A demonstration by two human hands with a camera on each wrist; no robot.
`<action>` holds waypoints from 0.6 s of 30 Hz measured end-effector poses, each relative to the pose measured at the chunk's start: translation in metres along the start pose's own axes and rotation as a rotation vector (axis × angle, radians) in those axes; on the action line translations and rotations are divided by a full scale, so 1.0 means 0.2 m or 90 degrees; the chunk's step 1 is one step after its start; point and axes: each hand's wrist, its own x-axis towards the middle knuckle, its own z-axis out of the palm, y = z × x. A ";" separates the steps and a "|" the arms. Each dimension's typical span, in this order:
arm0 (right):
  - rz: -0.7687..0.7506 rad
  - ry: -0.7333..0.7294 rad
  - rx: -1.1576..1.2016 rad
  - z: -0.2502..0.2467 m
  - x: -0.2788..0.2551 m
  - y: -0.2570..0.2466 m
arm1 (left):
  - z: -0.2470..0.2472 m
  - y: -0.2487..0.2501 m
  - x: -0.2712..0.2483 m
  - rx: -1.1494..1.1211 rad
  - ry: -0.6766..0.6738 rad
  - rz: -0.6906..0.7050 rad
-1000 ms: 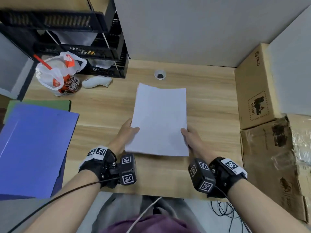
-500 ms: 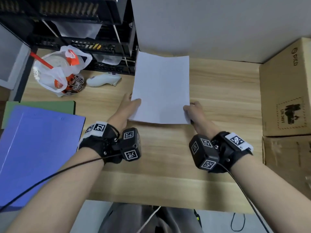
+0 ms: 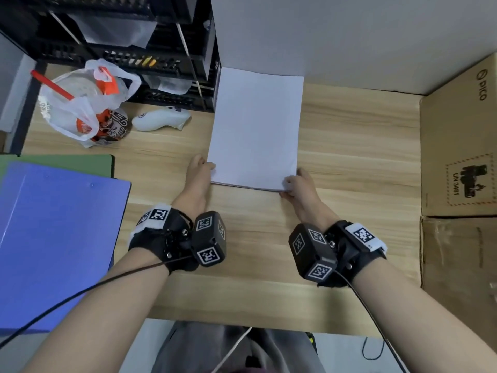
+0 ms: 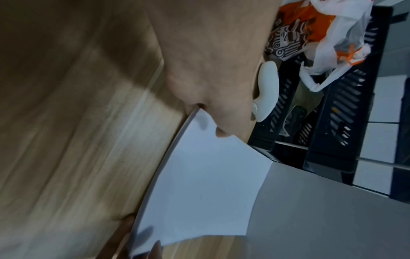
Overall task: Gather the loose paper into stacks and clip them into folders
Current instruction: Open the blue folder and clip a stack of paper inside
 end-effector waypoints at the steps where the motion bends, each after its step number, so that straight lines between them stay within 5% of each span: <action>1: 0.013 0.023 0.017 -0.03 0.00 0.02 | -0.01 -0.02 -0.02 -0.013 0.040 -0.020; 5: 0.062 0.090 0.074 -0.13 -0.06 0.10 | -0.04 -0.13 -0.14 -0.096 0.092 -0.117; 18: 0.068 -0.123 -0.089 -0.41 -0.37 0.51 | -0.28 -0.60 -0.47 0.093 0.082 -0.075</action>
